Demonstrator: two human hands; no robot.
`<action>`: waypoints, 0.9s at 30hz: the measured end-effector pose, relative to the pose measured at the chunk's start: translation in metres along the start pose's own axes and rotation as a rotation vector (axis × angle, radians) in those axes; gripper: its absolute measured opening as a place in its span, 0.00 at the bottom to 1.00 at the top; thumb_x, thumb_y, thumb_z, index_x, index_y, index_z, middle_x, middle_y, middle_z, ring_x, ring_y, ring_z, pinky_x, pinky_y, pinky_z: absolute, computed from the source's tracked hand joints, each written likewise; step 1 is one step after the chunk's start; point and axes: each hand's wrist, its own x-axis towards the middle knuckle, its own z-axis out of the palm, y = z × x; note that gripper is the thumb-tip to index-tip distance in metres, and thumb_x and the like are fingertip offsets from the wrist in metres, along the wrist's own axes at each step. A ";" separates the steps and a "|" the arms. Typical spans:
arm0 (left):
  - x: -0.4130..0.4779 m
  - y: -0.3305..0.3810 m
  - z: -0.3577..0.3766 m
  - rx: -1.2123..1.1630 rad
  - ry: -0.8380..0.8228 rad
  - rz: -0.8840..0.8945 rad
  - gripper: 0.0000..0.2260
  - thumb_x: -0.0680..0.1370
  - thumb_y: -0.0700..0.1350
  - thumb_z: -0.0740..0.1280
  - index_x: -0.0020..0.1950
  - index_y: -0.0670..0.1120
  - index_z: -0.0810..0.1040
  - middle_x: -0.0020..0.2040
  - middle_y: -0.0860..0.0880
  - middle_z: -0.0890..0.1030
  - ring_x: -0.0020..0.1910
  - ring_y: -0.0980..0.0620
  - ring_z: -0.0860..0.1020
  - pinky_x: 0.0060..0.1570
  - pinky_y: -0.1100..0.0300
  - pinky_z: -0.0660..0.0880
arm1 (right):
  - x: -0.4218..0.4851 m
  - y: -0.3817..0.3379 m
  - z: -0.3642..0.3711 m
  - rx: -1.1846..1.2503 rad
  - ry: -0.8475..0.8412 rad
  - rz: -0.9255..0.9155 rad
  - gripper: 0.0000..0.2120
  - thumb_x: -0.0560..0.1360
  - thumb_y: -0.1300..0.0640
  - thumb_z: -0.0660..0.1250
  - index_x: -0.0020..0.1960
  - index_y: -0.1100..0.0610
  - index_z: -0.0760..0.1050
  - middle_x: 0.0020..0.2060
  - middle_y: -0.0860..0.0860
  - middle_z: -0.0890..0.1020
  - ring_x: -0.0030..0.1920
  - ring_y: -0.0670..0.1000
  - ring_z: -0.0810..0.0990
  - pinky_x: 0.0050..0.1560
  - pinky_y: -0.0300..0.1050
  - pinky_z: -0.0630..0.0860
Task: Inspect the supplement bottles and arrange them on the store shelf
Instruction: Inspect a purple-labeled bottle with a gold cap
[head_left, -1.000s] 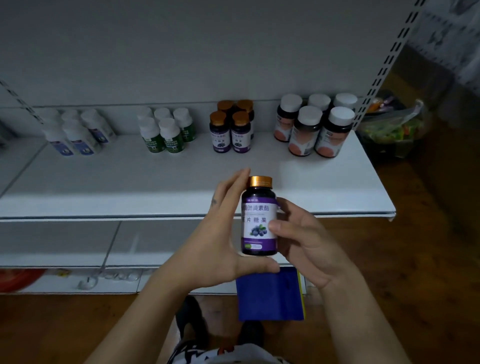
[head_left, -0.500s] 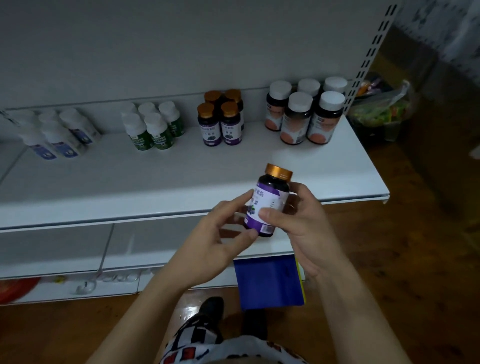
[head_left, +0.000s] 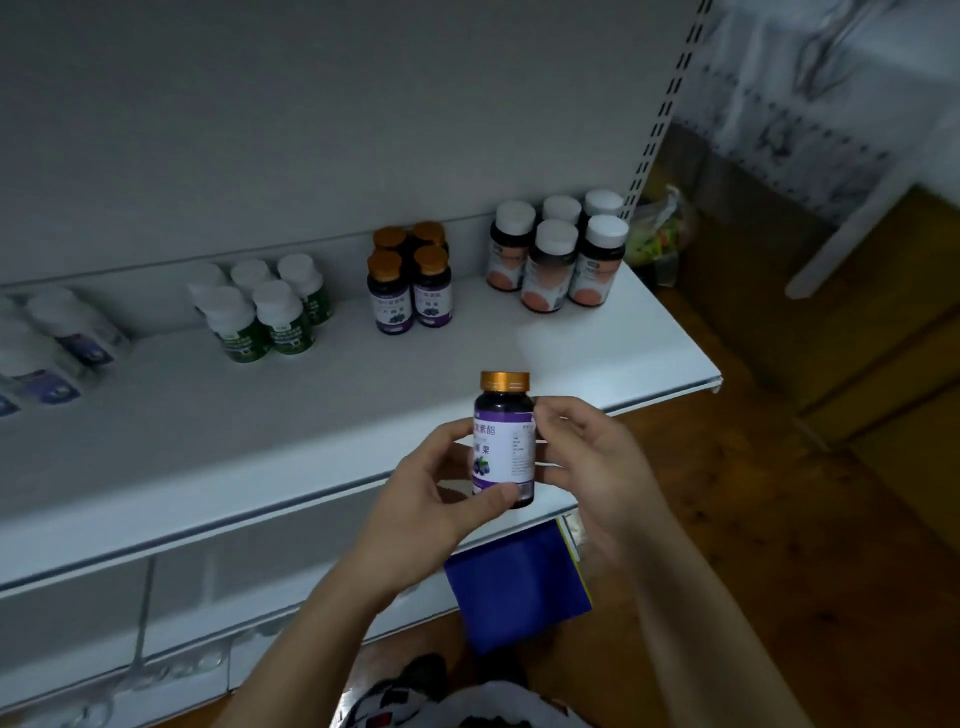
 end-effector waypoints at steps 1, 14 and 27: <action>0.001 -0.001 -0.003 -0.009 -0.016 -0.011 0.23 0.70 0.46 0.77 0.62 0.58 0.75 0.51 0.53 0.83 0.50 0.54 0.81 0.51 0.56 0.79 | -0.002 0.001 0.005 -0.011 0.031 0.007 0.08 0.81 0.56 0.61 0.52 0.51 0.80 0.45 0.48 0.86 0.46 0.49 0.86 0.41 0.40 0.81; 0.034 -0.021 0.016 0.254 -0.562 0.169 0.28 0.67 0.40 0.78 0.57 0.61 0.69 0.50 0.60 0.79 0.49 0.59 0.79 0.42 0.62 0.78 | -0.072 0.013 -0.008 -0.295 0.483 0.040 0.15 0.72 0.53 0.75 0.58 0.50 0.80 0.46 0.44 0.84 0.45 0.40 0.83 0.45 0.36 0.80; -0.022 -0.022 0.172 0.570 -1.097 0.470 0.30 0.72 0.49 0.75 0.71 0.58 0.67 0.67 0.59 0.73 0.64 0.61 0.72 0.57 0.66 0.72 | -0.224 0.078 -0.074 -0.328 1.042 0.313 0.16 0.70 0.51 0.76 0.54 0.49 0.75 0.47 0.41 0.78 0.46 0.41 0.77 0.43 0.35 0.77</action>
